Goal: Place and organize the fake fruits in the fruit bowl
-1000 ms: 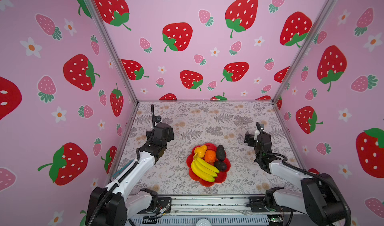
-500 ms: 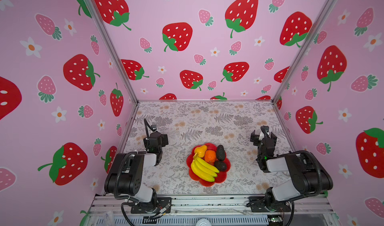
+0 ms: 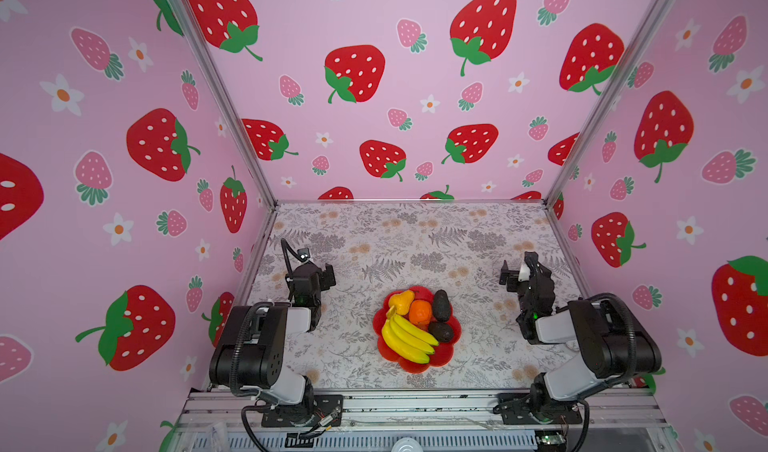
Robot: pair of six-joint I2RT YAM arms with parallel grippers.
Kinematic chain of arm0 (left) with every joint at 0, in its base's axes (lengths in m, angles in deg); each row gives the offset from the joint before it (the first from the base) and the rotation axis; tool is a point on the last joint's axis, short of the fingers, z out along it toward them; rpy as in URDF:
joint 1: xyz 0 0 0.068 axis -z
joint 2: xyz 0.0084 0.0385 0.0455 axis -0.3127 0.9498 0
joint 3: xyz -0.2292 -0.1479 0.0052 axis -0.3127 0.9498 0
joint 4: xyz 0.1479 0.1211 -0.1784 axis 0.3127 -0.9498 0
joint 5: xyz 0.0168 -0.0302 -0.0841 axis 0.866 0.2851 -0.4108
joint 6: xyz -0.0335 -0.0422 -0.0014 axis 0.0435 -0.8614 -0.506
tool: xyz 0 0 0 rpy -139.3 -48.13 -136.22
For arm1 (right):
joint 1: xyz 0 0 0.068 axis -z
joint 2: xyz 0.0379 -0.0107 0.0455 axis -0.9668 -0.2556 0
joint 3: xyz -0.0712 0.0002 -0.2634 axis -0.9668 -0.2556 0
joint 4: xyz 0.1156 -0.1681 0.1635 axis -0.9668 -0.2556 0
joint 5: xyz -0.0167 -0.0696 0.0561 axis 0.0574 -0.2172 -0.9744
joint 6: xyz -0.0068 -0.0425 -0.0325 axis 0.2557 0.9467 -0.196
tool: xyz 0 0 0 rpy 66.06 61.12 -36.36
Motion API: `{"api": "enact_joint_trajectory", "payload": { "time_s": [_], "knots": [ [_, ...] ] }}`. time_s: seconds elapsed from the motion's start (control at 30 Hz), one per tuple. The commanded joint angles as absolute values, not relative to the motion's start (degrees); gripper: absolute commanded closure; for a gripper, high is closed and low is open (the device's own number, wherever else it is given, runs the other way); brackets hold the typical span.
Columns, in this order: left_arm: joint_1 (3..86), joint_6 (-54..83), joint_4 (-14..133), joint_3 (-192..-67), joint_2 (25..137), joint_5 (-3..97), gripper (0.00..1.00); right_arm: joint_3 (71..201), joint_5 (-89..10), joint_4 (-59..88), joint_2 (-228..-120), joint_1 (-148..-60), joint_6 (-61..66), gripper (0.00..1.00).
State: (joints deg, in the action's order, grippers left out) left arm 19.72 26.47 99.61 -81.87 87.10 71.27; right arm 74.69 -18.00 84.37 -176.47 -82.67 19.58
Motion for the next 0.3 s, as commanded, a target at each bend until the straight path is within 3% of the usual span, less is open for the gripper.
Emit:
{"api": "enact_joint_trajectory", "payload": {
  "time_s": [0.0, 0.27],
  "knots": [
    [20.01, 26.73, 101.52, -82.34, 87.46, 71.99, 0.01, 74.32, -18.14, 86.35, -176.18, -82.9, 20.14, 0.01],
    [19.98, 26.81, 101.42, -82.36, 87.34, 71.75, 0.01, 73.94, -16.98, 87.2, -176.22, -83.71, 20.58, 0.01]
  ]
}}
